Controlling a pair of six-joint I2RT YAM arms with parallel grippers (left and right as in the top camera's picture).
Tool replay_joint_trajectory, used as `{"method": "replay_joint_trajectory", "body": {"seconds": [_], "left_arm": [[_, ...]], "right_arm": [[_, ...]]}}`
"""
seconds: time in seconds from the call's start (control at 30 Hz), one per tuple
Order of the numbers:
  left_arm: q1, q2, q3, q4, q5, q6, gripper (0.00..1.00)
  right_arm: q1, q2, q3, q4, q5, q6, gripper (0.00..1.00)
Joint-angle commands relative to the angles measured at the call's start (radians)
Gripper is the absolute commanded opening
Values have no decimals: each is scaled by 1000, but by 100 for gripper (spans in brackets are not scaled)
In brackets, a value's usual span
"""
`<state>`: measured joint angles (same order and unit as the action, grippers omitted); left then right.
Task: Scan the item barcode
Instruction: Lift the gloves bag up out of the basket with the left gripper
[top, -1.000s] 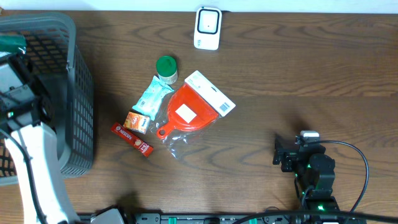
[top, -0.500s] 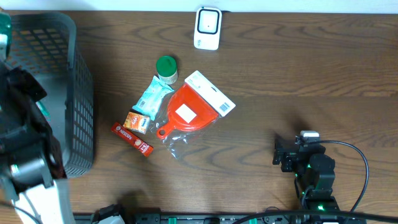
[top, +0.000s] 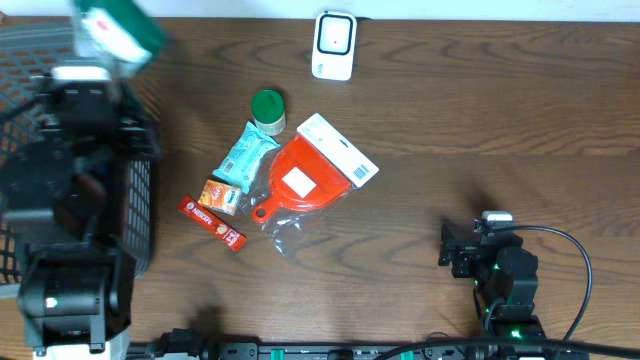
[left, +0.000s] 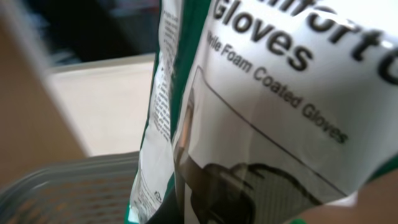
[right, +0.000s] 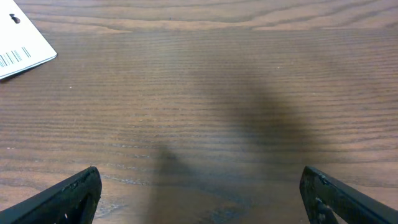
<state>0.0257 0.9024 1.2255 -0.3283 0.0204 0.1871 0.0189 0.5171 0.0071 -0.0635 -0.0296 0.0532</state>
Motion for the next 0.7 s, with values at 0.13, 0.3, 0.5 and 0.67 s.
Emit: {"method": "replay_joint_trajectory", "body": {"seconds": [0.13, 0.3, 0.5, 0.67], "left_arm": [[-191, 63, 24, -51, 79, 98, 8], [-285, 145, 24, -127, 96, 142, 8], [-346, 207, 24, -264, 103, 142, 8], [-353, 267, 24, -462, 100, 141, 8]], "right_arm": [[7, -2, -1, -5, 3, 13, 99], [7, -2, -1, -8, 3, 13, 99], [7, -2, -1, -8, 3, 13, 99], [7, -2, -1, -7, 3, 13, 99]]}}
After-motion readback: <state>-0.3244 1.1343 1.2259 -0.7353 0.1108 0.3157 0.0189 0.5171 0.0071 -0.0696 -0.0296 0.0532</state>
